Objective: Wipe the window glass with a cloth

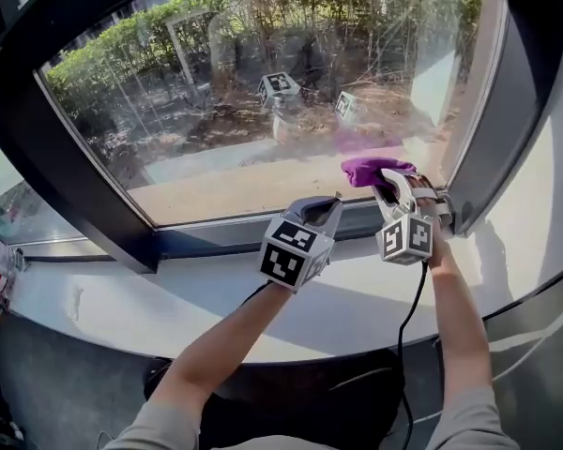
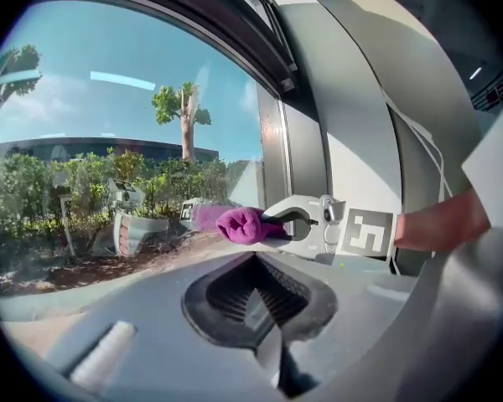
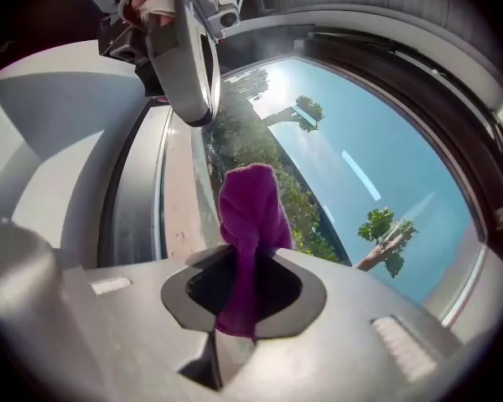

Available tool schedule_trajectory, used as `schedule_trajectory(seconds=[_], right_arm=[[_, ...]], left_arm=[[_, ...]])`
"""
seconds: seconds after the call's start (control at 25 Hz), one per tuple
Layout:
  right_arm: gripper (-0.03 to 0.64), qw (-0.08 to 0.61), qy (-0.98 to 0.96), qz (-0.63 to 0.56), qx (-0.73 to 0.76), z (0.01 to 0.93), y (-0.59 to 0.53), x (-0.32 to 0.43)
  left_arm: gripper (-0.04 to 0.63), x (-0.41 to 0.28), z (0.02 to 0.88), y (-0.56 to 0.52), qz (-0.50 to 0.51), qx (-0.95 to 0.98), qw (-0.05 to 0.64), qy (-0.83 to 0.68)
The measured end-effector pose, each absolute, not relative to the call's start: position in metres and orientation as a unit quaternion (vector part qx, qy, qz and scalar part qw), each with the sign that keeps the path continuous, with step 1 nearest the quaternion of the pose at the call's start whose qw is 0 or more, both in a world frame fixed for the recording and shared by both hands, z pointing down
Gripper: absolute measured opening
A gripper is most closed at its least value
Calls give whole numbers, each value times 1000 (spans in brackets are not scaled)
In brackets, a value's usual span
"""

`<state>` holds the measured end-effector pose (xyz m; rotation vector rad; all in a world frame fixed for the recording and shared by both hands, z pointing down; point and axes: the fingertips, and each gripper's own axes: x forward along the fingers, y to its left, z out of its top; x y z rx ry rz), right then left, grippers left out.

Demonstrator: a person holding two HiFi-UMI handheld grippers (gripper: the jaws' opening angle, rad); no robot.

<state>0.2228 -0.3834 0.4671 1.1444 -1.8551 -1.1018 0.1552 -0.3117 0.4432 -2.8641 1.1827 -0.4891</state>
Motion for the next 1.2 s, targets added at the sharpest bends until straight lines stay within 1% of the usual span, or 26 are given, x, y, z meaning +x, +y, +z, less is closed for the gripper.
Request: schedule_trajectory(seconds=[0.4,0.6,0.76,0.84,0.92,1.08,1.2], right_arm=[[78,395,-743,-368,396,540,-390,219],[77,462,-747,-335,340,580,-390,225],[77,479,-752,-315,325,588,-387,228],[77,467,-749,-332,331,568,-382,229],[77,438,-743,-359,357,530,-377,231],[77,374,-711,-421,421,426,-370,244],[77,331,-677,-457,472,343,-367,262]], left_arm=[[0,156,472,-312,-163,-915,-36,367],[0,163,491,-305,-176,-917,-48,355],[0,168,493,-305,-186,-918,-46,348],[0,171,488,-306,-192,-920,-33,340],[0,172,475,-311,-196,-921,-4,336],[0,185,422,-325,-169,-927,42,333],[0,199,378,-329,-143,-934,53,324]])
